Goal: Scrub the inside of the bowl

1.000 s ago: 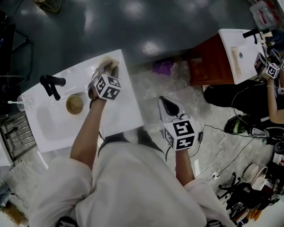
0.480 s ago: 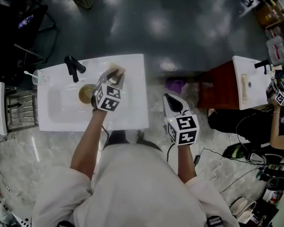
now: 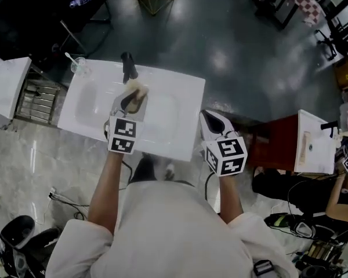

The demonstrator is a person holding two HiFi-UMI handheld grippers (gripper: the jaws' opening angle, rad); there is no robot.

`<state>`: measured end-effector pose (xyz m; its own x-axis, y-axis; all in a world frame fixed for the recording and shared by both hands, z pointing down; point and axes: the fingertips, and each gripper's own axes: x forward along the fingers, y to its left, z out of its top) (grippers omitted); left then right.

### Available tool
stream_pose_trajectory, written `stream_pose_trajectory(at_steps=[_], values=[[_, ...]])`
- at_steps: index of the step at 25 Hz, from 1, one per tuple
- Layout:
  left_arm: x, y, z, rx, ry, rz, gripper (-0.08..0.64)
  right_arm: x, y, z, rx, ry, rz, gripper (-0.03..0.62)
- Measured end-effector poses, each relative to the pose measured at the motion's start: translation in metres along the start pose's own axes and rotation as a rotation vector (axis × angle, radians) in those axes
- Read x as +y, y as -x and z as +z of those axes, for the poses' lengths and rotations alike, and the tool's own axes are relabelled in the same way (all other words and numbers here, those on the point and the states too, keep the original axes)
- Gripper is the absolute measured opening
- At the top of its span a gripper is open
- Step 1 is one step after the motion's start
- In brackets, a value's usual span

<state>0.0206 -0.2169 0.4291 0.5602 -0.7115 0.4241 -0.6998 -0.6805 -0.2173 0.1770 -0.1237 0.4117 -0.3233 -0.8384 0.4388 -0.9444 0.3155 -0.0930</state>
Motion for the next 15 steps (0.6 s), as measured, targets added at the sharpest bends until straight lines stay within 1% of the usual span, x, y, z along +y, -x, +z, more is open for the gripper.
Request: stream_pose_trajectory(at_steps=[6, 9, 12, 15], values=[[0.032, 0.077, -0.002, -0.059, 0.09, 0.13, 0.104, 0.051, -0.008, 0.032, -0.055, 0.091, 0.1, 0.006], [0.046, 0.11, 0.003, -0.097, 0.126, 0.198, 0.104, 0.068, -0.008, 0.048, -0.08, 0.107, 0.142, 0.006], [0.056, 0.14, 0.007, -0.129, 0.149, 0.249, 0.104, 0.086, -0.007, 0.067, -0.118, 0.105, 0.18, 0.006], [0.067, 0.163, 0.005, -0.145, 0.159, 0.292, 0.104, 0.104, -0.015, 0.08, -0.144, 0.137, 0.22, 0.006]])
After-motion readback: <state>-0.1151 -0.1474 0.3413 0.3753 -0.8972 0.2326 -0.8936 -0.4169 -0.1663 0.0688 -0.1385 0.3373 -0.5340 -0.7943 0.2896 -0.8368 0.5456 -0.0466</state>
